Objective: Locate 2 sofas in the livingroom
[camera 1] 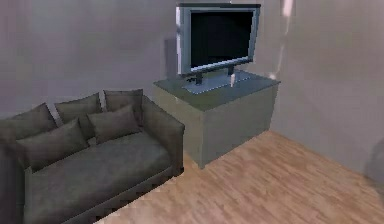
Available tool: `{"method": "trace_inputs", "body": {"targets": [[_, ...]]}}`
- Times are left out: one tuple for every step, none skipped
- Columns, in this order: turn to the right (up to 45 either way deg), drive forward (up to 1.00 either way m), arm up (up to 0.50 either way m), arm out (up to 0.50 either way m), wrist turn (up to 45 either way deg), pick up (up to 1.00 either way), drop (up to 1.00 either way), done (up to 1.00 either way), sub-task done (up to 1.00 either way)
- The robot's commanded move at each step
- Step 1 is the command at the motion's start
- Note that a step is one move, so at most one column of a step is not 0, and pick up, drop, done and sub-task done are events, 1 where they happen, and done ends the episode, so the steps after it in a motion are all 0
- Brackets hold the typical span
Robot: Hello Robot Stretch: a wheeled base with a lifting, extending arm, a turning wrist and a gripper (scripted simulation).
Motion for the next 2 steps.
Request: {"method": "trace_inputs", "body": {"targets": [[45.0,0.00,0.00,0.00,0.0,0.00,0.00,0.00,0.00],[33.0,0.00,0.00,0.00,0.0,0.00,0.00,0.00,0.00]]}}
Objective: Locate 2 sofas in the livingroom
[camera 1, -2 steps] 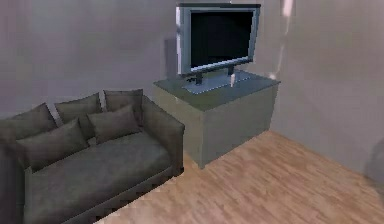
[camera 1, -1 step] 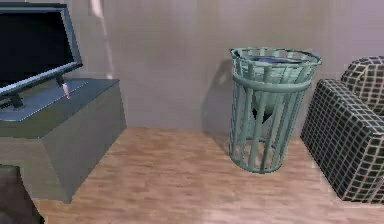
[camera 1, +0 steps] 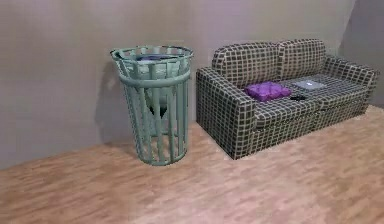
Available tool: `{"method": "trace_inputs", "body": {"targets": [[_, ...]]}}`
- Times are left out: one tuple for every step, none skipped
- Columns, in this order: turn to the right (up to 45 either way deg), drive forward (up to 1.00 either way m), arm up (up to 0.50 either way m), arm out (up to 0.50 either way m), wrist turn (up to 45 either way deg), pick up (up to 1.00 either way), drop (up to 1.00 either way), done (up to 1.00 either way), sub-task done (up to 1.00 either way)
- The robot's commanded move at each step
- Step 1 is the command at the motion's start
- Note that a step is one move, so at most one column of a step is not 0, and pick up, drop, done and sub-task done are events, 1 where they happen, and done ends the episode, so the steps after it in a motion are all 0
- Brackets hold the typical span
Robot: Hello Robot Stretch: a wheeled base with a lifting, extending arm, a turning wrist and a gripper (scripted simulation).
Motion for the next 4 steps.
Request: {"method": "trace_inputs", "body": {"targets": [[3.0,0.00,0.00,0.00,0.0,0.00,0.00,0.00,0.00],[0.0,0.25,0.00,0.00,0.0,0.00,0.00,0.00,0.00],[27.0,0.00,0.00,0.00,0.0,0.00,0.00,0.00,0.00],[0.0,0.70,0.00,0.00,0.0,0.00,0.00,0.00,0.00]]}}
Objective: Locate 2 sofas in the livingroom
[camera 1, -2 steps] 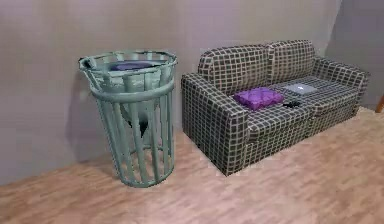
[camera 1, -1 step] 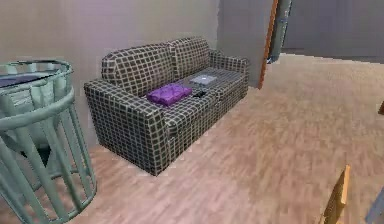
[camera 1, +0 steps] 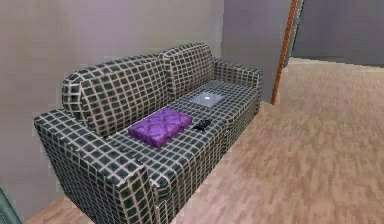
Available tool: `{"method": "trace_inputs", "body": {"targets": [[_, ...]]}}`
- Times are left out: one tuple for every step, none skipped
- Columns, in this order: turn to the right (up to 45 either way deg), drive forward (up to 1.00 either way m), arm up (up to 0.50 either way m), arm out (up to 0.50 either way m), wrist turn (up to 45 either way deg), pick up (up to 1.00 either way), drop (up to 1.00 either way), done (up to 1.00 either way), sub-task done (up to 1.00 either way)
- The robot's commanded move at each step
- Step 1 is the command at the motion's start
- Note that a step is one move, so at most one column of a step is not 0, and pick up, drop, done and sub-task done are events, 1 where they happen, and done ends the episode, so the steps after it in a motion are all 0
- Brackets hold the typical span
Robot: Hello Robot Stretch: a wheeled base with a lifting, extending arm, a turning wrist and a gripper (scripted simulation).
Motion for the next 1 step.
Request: {"method": "trace_inputs", "body": {"targets": [[0.0,0.00,0.00,0.00,0.0,0.00,0.00,1.00,0.00]]}}
